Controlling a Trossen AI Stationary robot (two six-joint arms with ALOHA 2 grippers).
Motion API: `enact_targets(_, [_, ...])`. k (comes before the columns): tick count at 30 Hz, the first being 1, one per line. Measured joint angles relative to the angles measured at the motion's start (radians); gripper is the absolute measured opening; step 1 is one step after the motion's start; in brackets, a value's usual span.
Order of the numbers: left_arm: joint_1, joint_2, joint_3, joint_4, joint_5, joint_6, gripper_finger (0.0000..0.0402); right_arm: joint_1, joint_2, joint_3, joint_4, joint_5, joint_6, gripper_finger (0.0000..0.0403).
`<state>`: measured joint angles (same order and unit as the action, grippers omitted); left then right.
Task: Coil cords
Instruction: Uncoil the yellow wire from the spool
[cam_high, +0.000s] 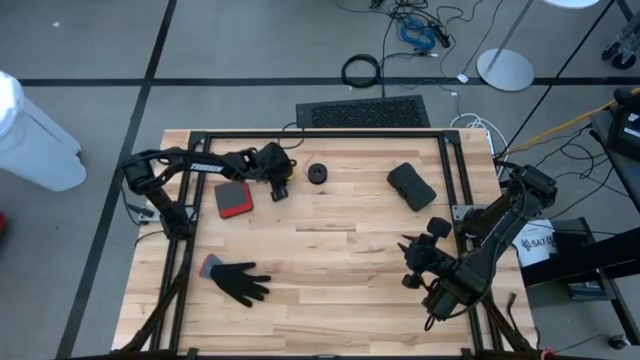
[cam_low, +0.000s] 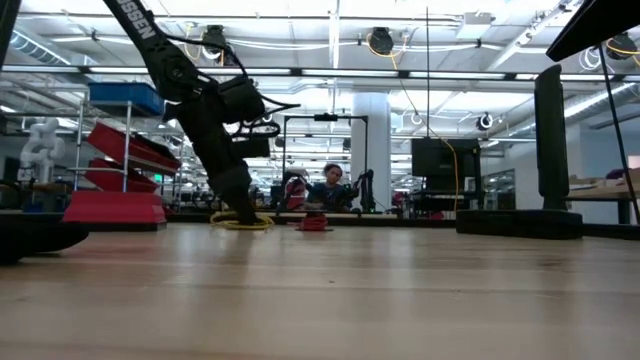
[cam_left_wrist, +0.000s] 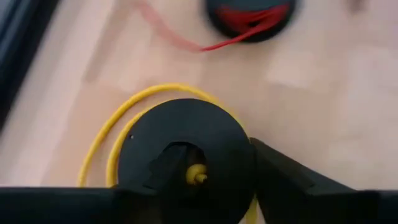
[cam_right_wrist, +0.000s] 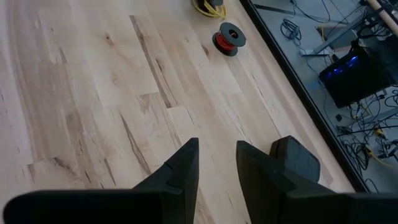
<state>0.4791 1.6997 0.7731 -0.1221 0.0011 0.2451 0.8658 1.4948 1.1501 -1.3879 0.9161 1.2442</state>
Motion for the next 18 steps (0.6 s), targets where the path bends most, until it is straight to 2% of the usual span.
enact_targets(5, [-0.071, 0.0, 0.016, -0.022, 0.045, 0.0, 0.0122, 0.0, 0.0, 0.0, 0.0, 0.0, 0.0, 0.0093])
enact_targets(13, [-0.227, 0.003, 0.042, -0.034, 0.102, -0.023, 0.012, 0.0, 0.0, 0.0, 0.024, 0.0, -0.005, 0.0093])
enact_targets(18, [-0.316, 0.006, 0.084, -0.05, 0.103, -0.027, 0.0119, 0.0, 0.0, 0.0, 0.077, 0.013, -0.058, 0.0093])
